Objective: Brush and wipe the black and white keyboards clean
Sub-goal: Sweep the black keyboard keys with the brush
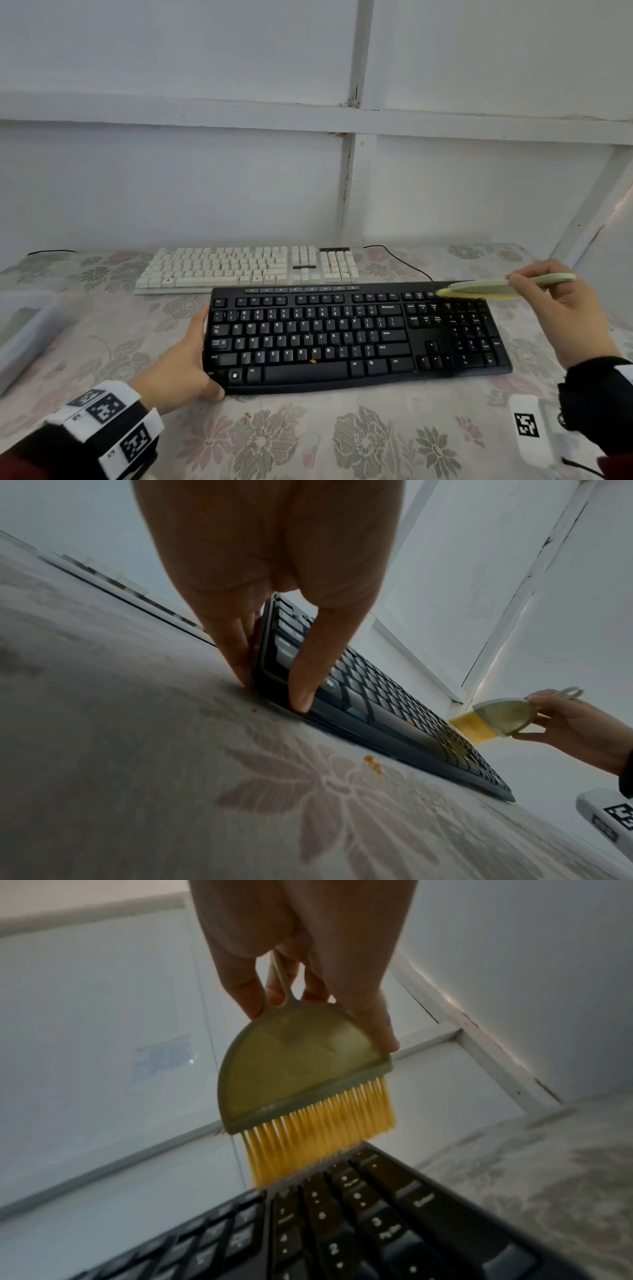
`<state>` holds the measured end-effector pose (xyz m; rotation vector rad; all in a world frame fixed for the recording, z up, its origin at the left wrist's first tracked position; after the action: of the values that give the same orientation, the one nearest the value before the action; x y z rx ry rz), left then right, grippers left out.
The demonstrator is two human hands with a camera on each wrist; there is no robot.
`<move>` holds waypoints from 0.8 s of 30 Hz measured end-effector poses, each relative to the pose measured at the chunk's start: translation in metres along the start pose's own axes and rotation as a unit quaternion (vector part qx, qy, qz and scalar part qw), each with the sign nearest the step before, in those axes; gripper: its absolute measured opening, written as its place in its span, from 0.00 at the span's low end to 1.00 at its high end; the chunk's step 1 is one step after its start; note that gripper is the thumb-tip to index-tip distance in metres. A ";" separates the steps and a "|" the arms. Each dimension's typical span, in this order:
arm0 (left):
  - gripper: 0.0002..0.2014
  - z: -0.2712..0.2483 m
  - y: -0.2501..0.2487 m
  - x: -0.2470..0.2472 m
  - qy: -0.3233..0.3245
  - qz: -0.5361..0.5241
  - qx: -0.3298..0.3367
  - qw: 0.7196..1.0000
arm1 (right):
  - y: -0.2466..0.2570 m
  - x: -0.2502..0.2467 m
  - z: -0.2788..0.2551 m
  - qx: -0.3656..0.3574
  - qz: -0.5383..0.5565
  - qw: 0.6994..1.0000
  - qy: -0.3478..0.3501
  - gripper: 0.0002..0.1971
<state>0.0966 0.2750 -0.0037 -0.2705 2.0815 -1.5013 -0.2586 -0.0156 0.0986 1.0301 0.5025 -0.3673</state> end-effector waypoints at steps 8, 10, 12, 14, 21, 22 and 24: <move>0.62 -0.001 -0.001 0.001 0.001 0.010 0.001 1.000 | 0.063 0.011 -0.020 -0.042 -0.001 0.999 -0.022 0.09; 0.62 -0.001 -0.001 0.001 0.000 0.006 0.002 1.000 | 0.107 0.039 -0.040 -0.096 0.027 0.994 0.039 0.09; 0.62 -0.001 -0.001 0.000 -0.001 0.007 0.002 1.000 | 0.148 0.073 -0.067 -0.145 0.051 0.982 0.110 0.07; 0.62 -0.002 -0.001 -0.001 -0.002 0.010 -0.001 1.000 | 0.180 0.107 -0.091 -0.186 0.061 0.968 0.155 0.06; 0.53 -0.001 -0.005 -0.001 -0.007 0.050 0.004 0.999 | 0.228 0.182 -0.145 -0.216 -0.016 0.947 0.236 0.05; 0.52 0.000 -0.004 -0.002 -0.008 0.053 0.007 0.999 | 0.229 0.187 -0.148 -0.214 -0.033 0.946 0.242 0.06; 0.51 0.001 -0.003 -0.002 -0.008 0.056 0.012 0.998 | 0.231 0.192 -0.153 -0.217 -0.063 0.943 0.243 0.08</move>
<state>0.0984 0.2743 -0.0009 -0.1525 2.0303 -1.4517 -0.0154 0.2175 0.0931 0.6516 1.0487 -0.0972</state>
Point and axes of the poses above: each hand's wrist, its own z-axis towards the middle knuckle, its own x-axis out of the palm, y = z × x, the point moved 6 cm from there along z, towards the middle knuckle, and after that the axes turned 15 degrees about -z, right-handed, at the moved point
